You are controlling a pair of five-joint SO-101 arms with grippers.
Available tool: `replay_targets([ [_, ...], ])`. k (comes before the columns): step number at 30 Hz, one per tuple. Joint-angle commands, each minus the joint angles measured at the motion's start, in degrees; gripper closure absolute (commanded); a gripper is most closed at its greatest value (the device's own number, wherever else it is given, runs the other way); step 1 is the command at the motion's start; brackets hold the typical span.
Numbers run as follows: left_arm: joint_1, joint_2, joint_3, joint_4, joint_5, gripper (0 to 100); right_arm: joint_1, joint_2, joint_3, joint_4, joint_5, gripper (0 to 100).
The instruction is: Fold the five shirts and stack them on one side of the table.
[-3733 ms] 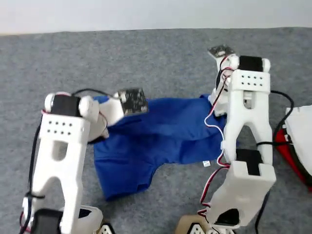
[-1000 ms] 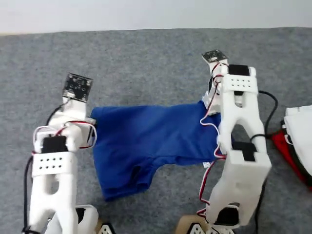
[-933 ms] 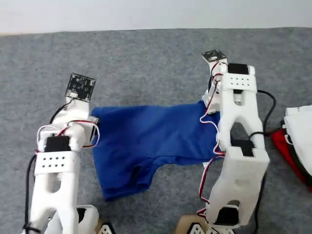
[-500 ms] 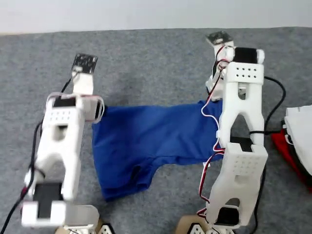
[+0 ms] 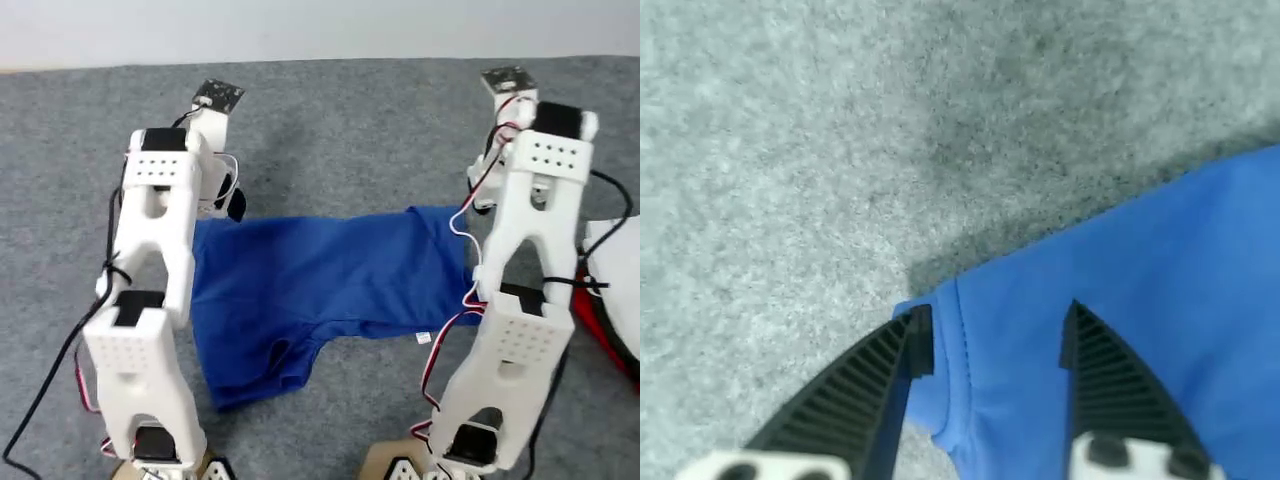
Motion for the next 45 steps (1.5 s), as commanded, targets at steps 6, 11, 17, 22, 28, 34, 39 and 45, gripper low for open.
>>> replay_targets([
  [6, -2.4, 10.4, -18.4, 10.8, -0.5, 78, 3.9, -2.9, -2.6, 2.2, -0.2, 65.3],
  [11, -2.5, 16.5, -24.5, 13.9, -0.5, 79, 4.3, -2.9, -2.6, 2.2, -0.2, 65.3],
  [17, -2.7, 23.3, -29.2, 13.9, -0.4, 79, 3.9, -3.0, -2.7, 2.2, -0.2, 65.3],
  [22, -4.0, 25.8, -30.2, 14.9, -1.4, 86, 4.0, -4.8, -2.6, 2.3, -0.2, 65.3],
  [28, -4.5, 24.6, -31.3, 15.6, -3.7, 100, 4.1, -5.4, -2.6, 2.3, -0.2, 65.3],
  [34, -4.6, 19.0, -31.3, 15.6, -6.2, 100, 4.2, -5.1, -2.5, 2.3, -0.2, 65.3],
  [39, -6.3, 16.7, -31.3, 15.6, -8.9, 100, 3.9, -5.1, -2.5, 2.2, -0.2, 65.3],
  [45, -8.6, 16.8, -29.9, 15.6, -10.9, 100, 3.9, -5.1, -2.5, 2.2, -0.2, 65.3],
])
